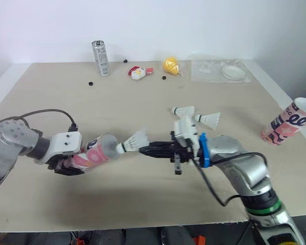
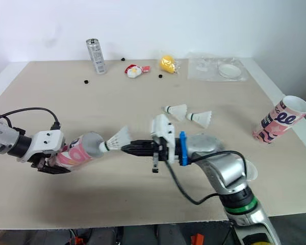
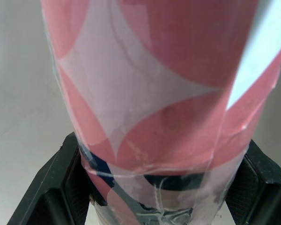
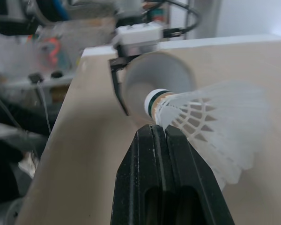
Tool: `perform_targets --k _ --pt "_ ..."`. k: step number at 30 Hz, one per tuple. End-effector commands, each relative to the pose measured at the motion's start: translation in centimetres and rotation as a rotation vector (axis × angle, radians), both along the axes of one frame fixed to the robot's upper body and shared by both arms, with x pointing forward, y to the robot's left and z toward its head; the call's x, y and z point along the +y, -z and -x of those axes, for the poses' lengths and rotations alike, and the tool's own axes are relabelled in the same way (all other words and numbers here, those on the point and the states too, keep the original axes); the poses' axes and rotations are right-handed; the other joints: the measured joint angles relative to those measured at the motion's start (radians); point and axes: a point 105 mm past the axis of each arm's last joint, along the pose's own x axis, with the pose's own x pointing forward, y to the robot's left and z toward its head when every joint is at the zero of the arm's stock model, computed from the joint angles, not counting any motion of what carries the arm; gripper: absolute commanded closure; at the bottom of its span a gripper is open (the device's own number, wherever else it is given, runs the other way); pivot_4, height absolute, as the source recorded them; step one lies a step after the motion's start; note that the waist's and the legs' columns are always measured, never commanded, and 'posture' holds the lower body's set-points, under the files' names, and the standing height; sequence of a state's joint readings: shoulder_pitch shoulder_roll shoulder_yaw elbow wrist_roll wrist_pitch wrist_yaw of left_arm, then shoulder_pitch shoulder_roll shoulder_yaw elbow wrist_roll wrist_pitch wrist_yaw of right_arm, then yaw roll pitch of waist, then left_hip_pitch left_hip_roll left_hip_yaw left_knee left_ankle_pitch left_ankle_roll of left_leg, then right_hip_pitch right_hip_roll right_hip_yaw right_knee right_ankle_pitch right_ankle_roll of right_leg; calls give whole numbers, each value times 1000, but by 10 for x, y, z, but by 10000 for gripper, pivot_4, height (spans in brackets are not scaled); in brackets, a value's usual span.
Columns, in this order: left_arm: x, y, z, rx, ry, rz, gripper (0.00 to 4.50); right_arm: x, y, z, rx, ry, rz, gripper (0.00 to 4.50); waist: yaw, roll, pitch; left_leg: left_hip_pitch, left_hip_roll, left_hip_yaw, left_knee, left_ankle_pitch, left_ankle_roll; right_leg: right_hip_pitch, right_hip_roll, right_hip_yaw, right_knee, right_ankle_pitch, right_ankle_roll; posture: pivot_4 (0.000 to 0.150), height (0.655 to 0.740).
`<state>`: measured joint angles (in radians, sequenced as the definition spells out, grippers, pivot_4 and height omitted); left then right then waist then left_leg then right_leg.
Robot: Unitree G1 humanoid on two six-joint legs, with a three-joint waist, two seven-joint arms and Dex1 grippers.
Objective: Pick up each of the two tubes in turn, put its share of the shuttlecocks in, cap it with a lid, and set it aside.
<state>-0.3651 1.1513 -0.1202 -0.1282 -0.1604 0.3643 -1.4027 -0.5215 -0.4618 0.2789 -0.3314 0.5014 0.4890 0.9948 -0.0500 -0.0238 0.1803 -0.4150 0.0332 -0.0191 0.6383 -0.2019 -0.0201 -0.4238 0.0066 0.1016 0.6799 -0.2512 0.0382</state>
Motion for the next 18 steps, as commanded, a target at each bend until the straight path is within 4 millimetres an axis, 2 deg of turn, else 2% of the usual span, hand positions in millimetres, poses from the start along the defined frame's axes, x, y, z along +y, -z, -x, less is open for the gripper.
perform_targets --k 1,4,7,11,12,15,17,18 --pt "-2 -2 -1 -8 -2 -2 11496 23 -4 -5 -98 -31 -9 44690 0 0 0 0 0 0 0 0 0 0 0 0 0 0 0 1500 7400" --pt "-2 -3 1 -3 -5 3 11496 35 -3 -1 -106 -59 -23 44690 1 -1 0 0 1 0 0 0 0 0 0 0 0 2 2 1500 7400" --pt "-1 -1 3 5 -7 1 11496 38 -4 3 -90 -77 -48 44690 2 -1 0 -2 0 0 0 0 0 -1 0 0 0 0 3 1500 7400" --pt "-3 -1 4 10 -8 5 11496 34 -13 7 -14 -79 -101 32050 2 -1 0 -2 1 -1 0 0 0 -1 0 -1 0 0 3 1500 7400" --pt "-3 -1 4 10 -7 5 11496 33 -14 7 -12 -69 -110 26386 2 -1 0 -2 1 -1 0 0 0 -1 0 -1 1 0 3 1500 7400" --pt "-5 1 4 12 -5 9 11496 23 -17 8 38 -14 -164 13435 2 -1 0 -1 1 -1 0 0 0 -1 0 -1 1 1 2 1500 7400" --pt "-4 1 4 12 -2 7 11496 12 -17 7 57 60 -196 3581 3 -1 -1 -1 1 -1 0 0 0 0 0 -2 1 0 2 1500 7400" --pt "-4 1 4 13 -1 7 11496 1 -16 -1 37 156 -215 656 3 -1 -1 -2 1 -1 0 0 0 0 0 -2 1 0 2 1500 7400"
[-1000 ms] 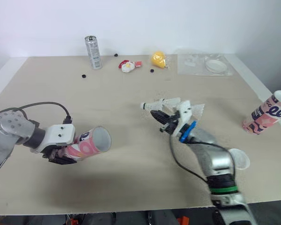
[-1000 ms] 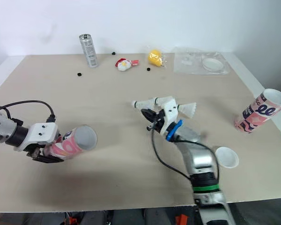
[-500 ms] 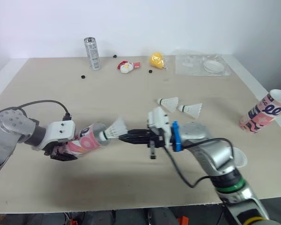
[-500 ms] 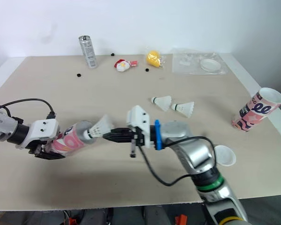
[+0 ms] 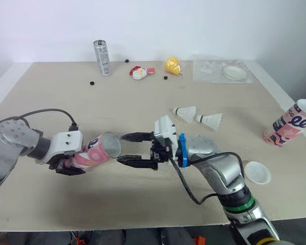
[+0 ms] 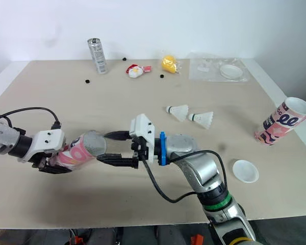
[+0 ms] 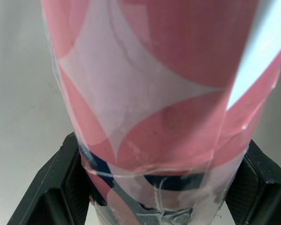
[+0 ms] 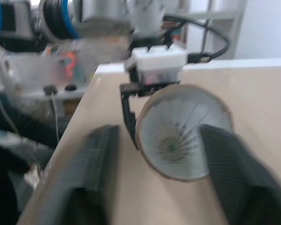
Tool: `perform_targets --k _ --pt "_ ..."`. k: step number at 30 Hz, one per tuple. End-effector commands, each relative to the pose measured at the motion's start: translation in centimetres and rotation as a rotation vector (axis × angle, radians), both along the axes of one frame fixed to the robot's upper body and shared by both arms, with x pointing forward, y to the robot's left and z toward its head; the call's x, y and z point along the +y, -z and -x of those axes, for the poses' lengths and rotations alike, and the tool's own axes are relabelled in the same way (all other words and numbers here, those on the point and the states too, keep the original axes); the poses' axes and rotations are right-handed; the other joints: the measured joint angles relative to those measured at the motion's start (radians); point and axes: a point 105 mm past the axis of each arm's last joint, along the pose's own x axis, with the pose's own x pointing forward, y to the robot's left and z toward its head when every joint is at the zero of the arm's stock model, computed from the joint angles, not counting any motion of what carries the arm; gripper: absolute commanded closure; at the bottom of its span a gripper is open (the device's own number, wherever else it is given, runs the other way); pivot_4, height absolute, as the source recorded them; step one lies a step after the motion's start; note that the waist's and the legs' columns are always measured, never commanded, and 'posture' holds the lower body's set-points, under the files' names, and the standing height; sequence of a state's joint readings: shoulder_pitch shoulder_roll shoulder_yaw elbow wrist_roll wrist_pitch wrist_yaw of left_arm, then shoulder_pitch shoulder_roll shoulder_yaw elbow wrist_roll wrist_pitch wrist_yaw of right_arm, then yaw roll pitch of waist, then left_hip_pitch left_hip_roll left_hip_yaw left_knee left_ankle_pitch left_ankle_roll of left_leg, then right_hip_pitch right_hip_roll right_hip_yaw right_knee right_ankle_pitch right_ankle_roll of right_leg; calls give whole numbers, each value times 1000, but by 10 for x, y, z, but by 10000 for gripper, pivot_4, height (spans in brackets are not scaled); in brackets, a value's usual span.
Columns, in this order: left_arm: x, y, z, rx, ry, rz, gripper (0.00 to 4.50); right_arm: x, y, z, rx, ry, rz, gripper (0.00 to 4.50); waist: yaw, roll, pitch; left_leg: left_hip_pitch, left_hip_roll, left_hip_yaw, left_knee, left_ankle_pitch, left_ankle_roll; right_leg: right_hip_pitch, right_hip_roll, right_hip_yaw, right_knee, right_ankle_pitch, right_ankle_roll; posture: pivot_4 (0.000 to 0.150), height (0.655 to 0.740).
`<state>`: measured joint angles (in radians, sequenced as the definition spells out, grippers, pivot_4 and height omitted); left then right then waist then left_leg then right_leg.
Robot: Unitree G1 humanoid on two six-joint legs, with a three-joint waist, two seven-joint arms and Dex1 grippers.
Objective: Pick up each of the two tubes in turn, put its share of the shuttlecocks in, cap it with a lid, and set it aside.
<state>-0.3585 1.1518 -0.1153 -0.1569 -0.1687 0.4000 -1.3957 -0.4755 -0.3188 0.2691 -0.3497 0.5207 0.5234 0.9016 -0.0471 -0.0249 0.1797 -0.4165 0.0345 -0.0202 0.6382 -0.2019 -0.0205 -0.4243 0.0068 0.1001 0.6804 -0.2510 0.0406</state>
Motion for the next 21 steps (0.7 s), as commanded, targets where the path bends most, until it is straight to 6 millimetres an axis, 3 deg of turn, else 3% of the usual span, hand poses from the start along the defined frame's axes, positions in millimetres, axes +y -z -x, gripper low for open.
perform_targets --k 1,6,11,15,21 --pt "-1 2 3 8 9 -1 11496 -31 -12 -13 -41 232 -88 656 0 0 0 0 0 0 0 0 0 0 0 0 0 0 0 1500 7400" --pt "-4 3 5 16 13 11 11496 -127 2 -51 -123 748 -72 656 0 0 0 0 -3 2 0 0 0 0 -3 2 0 -1 2 1500 7400" --pt "-7 7 5 18 16 18 11496 -186 13 -64 -128 983 -18 656 -1 0 0 1 -4 3 0 0 0 0 -4 3 0 0 3 1500 7400" --pt "-8 7 5 16 17 23 11496 -212 33 -81 -88 1158 98 656 -1 0 0 2 -4 4 0 0 0 1 -3 4 0 0 2 1500 7400" --pt "-9 7 6 18 14 24 11496 -221 42 -99 -26 1238 101 656 -3 0 0 2 -4 8 0 0 0 0 -4 9 0 -1 3 1500 7400"
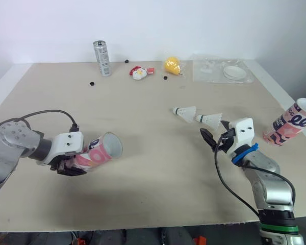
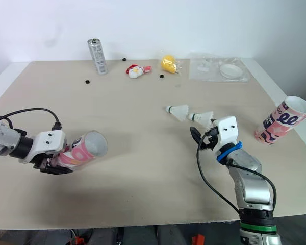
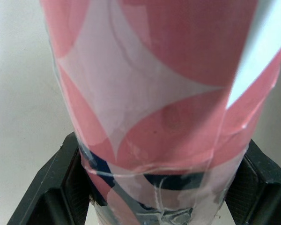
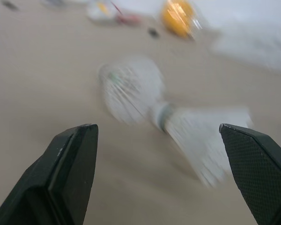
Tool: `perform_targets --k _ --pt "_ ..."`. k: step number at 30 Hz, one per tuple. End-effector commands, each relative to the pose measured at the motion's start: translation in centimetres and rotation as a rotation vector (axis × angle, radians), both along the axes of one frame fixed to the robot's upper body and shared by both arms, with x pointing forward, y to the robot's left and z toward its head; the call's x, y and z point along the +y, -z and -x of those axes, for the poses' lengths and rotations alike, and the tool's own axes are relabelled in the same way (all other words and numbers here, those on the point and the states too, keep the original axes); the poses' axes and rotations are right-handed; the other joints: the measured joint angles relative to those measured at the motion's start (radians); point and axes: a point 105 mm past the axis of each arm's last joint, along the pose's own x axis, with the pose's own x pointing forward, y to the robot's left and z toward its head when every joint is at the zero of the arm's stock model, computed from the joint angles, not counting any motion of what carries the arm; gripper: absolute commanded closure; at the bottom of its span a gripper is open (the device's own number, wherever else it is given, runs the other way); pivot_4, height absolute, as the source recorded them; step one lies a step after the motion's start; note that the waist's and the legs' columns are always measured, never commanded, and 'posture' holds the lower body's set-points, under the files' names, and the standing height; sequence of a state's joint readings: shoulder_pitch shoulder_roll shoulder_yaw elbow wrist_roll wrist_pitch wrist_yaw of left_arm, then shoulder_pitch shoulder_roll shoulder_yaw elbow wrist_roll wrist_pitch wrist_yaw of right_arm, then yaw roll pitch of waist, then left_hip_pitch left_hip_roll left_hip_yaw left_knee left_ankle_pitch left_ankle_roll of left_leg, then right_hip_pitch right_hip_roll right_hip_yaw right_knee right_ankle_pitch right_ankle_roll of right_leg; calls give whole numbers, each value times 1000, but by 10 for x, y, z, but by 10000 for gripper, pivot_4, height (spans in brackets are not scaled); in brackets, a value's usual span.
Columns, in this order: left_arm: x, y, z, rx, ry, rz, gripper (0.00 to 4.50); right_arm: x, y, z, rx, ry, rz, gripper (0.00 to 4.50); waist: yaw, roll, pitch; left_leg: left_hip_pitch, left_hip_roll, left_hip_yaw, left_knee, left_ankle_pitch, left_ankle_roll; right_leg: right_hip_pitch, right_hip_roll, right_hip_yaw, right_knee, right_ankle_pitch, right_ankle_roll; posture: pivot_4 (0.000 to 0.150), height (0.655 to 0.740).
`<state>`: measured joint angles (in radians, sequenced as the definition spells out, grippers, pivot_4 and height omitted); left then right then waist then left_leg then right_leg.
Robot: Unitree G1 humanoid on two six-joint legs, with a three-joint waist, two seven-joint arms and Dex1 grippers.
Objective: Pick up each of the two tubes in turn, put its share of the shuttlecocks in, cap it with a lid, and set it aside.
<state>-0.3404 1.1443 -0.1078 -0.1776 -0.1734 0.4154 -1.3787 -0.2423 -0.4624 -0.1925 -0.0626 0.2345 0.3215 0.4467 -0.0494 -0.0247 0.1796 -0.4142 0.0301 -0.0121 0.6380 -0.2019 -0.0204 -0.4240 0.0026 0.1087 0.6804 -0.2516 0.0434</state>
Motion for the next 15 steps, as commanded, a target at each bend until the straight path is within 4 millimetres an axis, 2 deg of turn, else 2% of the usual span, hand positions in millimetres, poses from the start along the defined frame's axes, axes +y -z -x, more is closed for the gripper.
perform_targets --k 1,8,11,15 --pt "-7 5 5 17 20 12 11496 -4 -10 -12 -28 48 -2 656 0 0 0 0 0 1 0 0 0 0 0 1 0 0 1 1500 7400" --pt "-7 4 5 11 15 13 11496 6 -2 -29 30 25 -36 656 0 0 0 1 0 1 0 0 0 0 0 1 0 1 3 1500 7400" --pt "-7 3 5 6 12 13 11496 6 -1 -36 47 46 -52 8179 0 0 0 1 0 1 0 0 0 0 0 1 0 1 3 1500 7400" --pt "-7 3 6 2 8 11 11496 1 0 -40 49 74 -70 27578 0 0 0 0 -1 2 0 0 0 0 -1 2 0 1 4 1500 7400"
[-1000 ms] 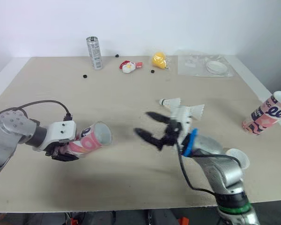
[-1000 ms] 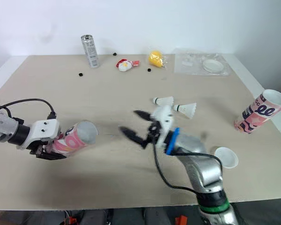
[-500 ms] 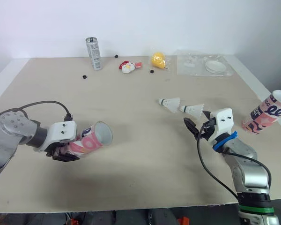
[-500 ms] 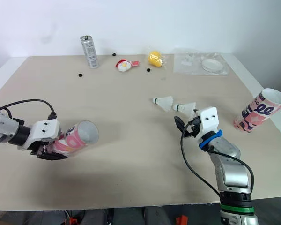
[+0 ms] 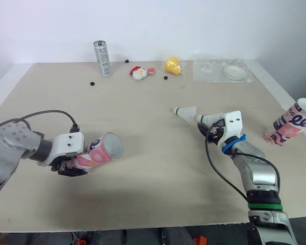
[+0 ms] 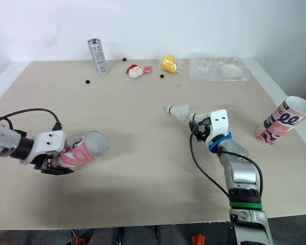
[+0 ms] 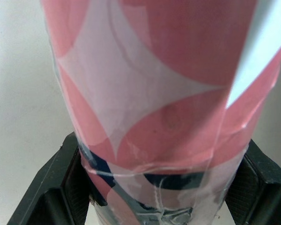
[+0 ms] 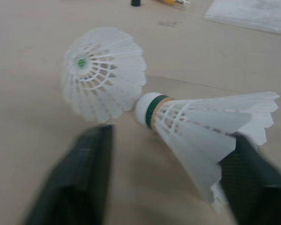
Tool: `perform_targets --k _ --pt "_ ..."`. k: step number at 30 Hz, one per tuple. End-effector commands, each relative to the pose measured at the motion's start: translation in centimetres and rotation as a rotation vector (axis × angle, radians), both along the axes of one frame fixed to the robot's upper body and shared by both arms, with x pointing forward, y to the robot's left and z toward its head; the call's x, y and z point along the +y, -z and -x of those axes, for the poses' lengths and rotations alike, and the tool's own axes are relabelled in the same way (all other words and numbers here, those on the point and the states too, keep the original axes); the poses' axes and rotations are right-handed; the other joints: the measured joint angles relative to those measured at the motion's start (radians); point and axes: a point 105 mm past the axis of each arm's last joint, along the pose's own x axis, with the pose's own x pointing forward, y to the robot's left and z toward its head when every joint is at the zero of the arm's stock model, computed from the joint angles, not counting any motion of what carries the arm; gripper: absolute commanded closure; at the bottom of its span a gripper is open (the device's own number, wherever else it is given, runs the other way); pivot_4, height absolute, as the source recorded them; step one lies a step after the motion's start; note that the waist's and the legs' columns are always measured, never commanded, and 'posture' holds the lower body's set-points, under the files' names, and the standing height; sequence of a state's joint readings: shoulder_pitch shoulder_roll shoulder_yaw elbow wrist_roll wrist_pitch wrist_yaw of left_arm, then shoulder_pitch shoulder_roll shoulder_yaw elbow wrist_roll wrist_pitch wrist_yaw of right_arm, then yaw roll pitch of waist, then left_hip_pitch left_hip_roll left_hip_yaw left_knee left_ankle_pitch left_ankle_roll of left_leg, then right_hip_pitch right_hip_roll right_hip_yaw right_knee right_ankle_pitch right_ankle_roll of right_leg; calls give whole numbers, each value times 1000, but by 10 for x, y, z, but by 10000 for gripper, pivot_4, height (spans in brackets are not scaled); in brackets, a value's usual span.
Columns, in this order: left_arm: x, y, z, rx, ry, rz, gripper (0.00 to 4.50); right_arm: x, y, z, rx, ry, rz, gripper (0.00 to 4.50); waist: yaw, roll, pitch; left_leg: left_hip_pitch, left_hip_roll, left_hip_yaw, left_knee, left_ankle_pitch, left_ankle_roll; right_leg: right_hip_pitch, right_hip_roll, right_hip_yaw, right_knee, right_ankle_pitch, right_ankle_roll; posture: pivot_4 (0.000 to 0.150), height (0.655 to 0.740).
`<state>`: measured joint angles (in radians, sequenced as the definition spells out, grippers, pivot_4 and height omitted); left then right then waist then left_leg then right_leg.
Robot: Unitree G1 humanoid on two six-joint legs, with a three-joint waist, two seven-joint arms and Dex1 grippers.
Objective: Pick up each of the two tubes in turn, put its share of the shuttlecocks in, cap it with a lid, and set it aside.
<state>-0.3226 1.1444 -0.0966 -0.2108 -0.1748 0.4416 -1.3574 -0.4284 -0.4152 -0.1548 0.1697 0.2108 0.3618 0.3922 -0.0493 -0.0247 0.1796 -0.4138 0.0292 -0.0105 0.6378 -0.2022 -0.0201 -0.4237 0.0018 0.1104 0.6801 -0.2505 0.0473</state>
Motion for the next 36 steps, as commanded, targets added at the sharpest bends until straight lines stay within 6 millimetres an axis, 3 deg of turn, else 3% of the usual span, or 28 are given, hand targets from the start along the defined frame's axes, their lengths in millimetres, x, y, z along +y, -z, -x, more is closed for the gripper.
perform_targets --k 1,3,4,7,12,17,22,27,36 --pt "-5 3 5 11 20 9 11496 -6 -11 -3 -40 29 -8 32957 0 0 0 0 0 0 0 0 0 0 0 0 0 0 0 1500 7400" --pt "-5 3 5 10 18 8 11496 -8 -11 -3 -41 31 -18 42103 0 0 0 0 0 0 0 0 0 0 0 0 0 0 0 1500 7400" --pt "-5 3 5 10 17 8 11496 -8 -12 -3 -43 30 -20 44151 0 0 0 0 0 0 0 0 0 0 0 0 0 0 0 1500 7400" --pt "-5 3 5 9 14 6 11496 -11 -17 1 -51 23 -30 44151 0 0 0 0 0 0 0 0 0 0 0 0 0 0 0 1500 7400" --pt "-3 3 5 10 7 4 11496 1 -51 27 -143 -160 -101 44151 1 0 0 0 0 0 0 0 0 0 0 0 0 -1 1 1500 7400" --pt "-5 5 5 16 11 7 11496 65 -77 90 -58 -677 -269 44151 1 0 0 0 1 -1 -1 -1 1 0 0 0 0 -1 1 1500 7400" --pt "-5 4 3 13 11 7 11496 114 -80 115 -30 -915 -159 44151 -1 0 0 4 2 0 0 -1 1 2 1 0 0 -1 -5 1500 7400" --pt "-5 5 3 17 9 6 11496 167 -69 119 -89 -1100 29 44151 -2 0 0 5 2 3 1 -1 1 2 1 1 0 -1 -5 1500 7400" --pt "-8 5 3 19 7 10 11496 220 -62 120 -208 -1280 195 44151 1 -1 0 3 2 2 0 -1 1 1 0 0 0 -2 -3 1500 7400"
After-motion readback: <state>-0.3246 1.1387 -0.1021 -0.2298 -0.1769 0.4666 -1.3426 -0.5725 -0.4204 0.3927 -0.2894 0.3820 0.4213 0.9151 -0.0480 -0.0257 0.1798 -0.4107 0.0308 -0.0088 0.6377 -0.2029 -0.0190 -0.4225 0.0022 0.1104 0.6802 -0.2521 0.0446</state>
